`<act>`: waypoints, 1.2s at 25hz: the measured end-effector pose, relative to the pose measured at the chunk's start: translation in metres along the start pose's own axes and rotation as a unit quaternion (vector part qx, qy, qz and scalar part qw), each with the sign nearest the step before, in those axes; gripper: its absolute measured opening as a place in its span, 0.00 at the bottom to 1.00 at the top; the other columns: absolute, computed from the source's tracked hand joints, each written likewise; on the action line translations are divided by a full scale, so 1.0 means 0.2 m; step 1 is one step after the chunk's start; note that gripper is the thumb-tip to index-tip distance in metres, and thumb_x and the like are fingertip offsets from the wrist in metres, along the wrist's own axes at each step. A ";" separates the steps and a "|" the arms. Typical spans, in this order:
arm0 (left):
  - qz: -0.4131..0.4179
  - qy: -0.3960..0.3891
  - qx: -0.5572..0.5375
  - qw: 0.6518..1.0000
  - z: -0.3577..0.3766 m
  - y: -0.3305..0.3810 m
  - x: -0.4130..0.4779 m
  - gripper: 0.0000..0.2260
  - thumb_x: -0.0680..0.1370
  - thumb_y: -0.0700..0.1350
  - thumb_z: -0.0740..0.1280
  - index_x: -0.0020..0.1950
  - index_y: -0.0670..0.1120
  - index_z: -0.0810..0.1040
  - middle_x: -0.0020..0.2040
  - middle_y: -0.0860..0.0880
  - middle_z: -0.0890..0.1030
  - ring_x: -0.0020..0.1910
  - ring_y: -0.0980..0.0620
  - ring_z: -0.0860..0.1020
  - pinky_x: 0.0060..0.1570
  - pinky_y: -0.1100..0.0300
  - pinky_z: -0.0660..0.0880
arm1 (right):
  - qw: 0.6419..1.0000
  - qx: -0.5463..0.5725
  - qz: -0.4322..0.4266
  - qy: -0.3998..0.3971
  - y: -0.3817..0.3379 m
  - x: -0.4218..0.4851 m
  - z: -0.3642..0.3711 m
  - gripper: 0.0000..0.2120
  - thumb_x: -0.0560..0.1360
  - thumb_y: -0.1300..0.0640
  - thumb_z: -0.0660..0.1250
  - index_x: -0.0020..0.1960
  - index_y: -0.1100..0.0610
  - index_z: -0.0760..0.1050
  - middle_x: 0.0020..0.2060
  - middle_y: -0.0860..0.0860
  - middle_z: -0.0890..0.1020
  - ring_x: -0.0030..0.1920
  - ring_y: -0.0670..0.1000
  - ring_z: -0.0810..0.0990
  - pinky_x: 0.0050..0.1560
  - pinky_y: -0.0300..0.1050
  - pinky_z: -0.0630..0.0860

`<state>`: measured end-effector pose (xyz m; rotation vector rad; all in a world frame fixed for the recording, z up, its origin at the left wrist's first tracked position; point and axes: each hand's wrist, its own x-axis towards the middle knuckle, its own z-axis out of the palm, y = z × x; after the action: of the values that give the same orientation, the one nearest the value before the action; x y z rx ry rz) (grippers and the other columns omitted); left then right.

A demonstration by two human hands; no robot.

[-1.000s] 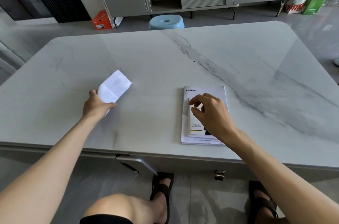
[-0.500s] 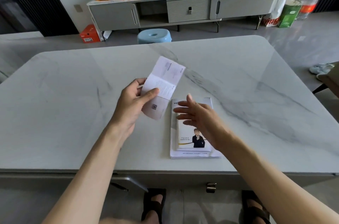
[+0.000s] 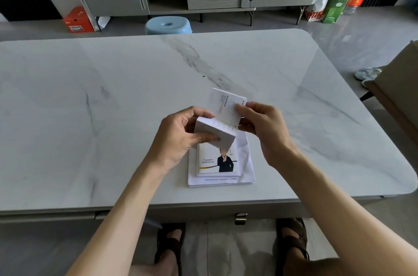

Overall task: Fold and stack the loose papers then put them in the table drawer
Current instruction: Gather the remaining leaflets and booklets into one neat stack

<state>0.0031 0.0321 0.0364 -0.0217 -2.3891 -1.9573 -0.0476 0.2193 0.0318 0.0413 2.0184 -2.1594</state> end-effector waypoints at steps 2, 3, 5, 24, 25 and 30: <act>0.033 0.046 0.031 0.998 -0.01 -0.02 0.01 0.10 0.64 0.44 0.79 0.43 0.48 0.84 0.41 0.50 0.85 0.41 0.53 0.81 0.48 0.53 0.79 | 1.000 -0.001 -0.016 -0.025 0.00 -0.01 0.00 0.08 0.76 0.59 0.69 0.38 0.58 0.80 0.35 0.50 0.83 0.39 0.49 0.79 0.51 0.47 0.77; 0.054 0.067 0.044 0.995 -0.01 -0.03 0.01 0.08 0.64 0.47 0.78 0.41 0.49 0.84 0.43 0.51 0.83 0.42 0.52 0.80 0.50 0.51 0.78 | 0.999 -0.004 -0.026 -0.044 0.01 -0.02 0.01 0.09 0.76 0.60 0.70 0.37 0.59 0.79 0.35 0.51 0.82 0.40 0.50 0.78 0.53 0.48 0.77; 0.089 0.093 0.087 0.988 -0.03 -0.05 0.03 0.07 0.64 0.49 0.78 0.39 0.52 0.83 0.50 0.51 0.78 0.50 0.54 0.78 0.56 0.57 0.75 | 0.994 -0.030 -0.057 -0.087 0.03 -0.03 0.02 0.08 0.75 0.60 0.70 0.40 0.64 0.79 0.38 0.59 0.81 0.42 0.52 0.78 0.53 0.48 0.75; -0.057 0.082 -0.054 0.993 -0.01 -0.02 0.01 0.04 0.76 0.45 0.70 0.42 0.45 0.81 0.34 0.51 0.80 0.27 0.57 0.76 0.28 0.64 0.70 | 0.993 -0.070 -0.058 -0.071 0.04 -0.05 0.05 0.05 0.75 0.61 0.71 0.41 0.61 0.80 0.25 0.42 0.74 0.27 0.43 0.67 0.31 0.32 0.65; -0.079 0.077 -0.082 0.990 -0.02 -0.02 0.01 0.07 0.77 0.47 0.69 0.44 0.44 0.82 0.38 0.47 0.81 0.28 0.54 0.79 0.28 0.63 0.73 | 0.994 -0.053 -0.064 -0.070 0.04 -0.05 0.04 0.03 0.75 0.63 0.70 0.44 0.63 0.81 0.27 0.43 0.76 0.26 0.44 0.68 0.31 0.31 0.66; -0.145 0.044 -0.293 0.944 -0.05 -0.02 0.02 0.15 0.74 0.51 0.67 0.46 0.39 0.82 0.49 0.40 0.85 0.45 0.45 0.84 0.47 0.57 0.82 | 0.990 -0.062 -0.108 -0.062 0.05 -0.04 0.04 0.07 0.72 0.71 0.69 0.43 0.61 0.82 0.40 0.53 0.85 0.41 0.48 0.83 0.46 0.36 0.77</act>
<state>-0.0017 0.0213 0.0340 0.4026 -1.7479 -2.6638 -0.0380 0.2122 0.0239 -0.3356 2.1664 -2.0912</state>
